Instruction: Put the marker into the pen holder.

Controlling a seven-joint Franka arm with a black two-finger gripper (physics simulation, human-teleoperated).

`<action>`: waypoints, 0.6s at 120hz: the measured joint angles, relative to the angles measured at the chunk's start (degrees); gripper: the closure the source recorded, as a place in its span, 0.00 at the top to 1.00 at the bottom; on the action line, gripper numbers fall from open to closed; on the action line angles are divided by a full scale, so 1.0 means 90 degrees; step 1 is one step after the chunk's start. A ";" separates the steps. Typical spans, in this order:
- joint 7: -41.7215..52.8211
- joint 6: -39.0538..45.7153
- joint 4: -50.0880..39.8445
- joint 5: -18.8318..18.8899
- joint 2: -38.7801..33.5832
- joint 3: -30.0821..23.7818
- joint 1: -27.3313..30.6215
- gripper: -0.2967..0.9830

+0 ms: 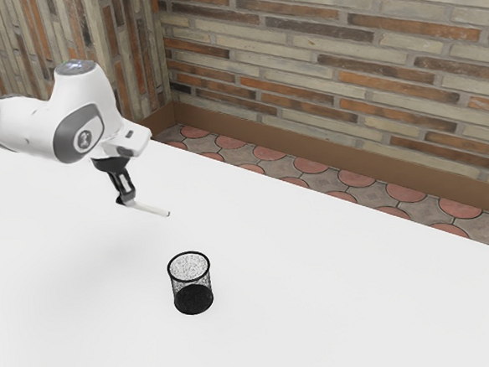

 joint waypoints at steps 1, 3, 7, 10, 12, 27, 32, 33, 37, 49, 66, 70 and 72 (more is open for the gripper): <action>-0.0014 -0.0051 0.0005 0.0032 -0.0058 -0.0001 -0.0053 0.22; -0.0042 -0.0151 0.0014 0.0090 -0.0165 0.0004 -0.0167 0.22; -0.0099 -0.0355 0.0026 0.0185 -0.0367 -0.0026 -0.0356 0.22; -0.0148 -0.0528 0.0033 0.0242 -0.0537 -0.0034 -0.0507 0.22; -0.0183 -0.0650 0.0033 0.0274 -0.0652 -0.0039 -0.0590 0.22; -0.0472 -0.1594 -0.0012 0.0409 -0.1570 -0.0202 -0.0738 0.22; -0.0562 -0.1874 -0.0021 0.0429 -0.1736 -0.0299 -0.0788 0.22; -0.0580 -0.1929 -0.0027 0.0431 -0.1759 -0.0324 -0.0794 0.22; -0.0649 -0.2129 -0.0060 0.0437 -0.1835 -0.0407 -0.0832 0.22; -0.0845 -0.2603 -0.0112 0.0386 -0.1894 -0.0729 -0.1006 0.22; -0.1080 -0.2986 -0.0077 0.0244 -0.1833 -0.1070 -0.1177 0.22; -0.1131 -0.3045 -0.0044 0.0225 -0.1796 -0.1088 -0.1216 0.22; -0.1155 -0.3071 -0.0023 0.0217 -0.1778 -0.1094 -0.1235 0.22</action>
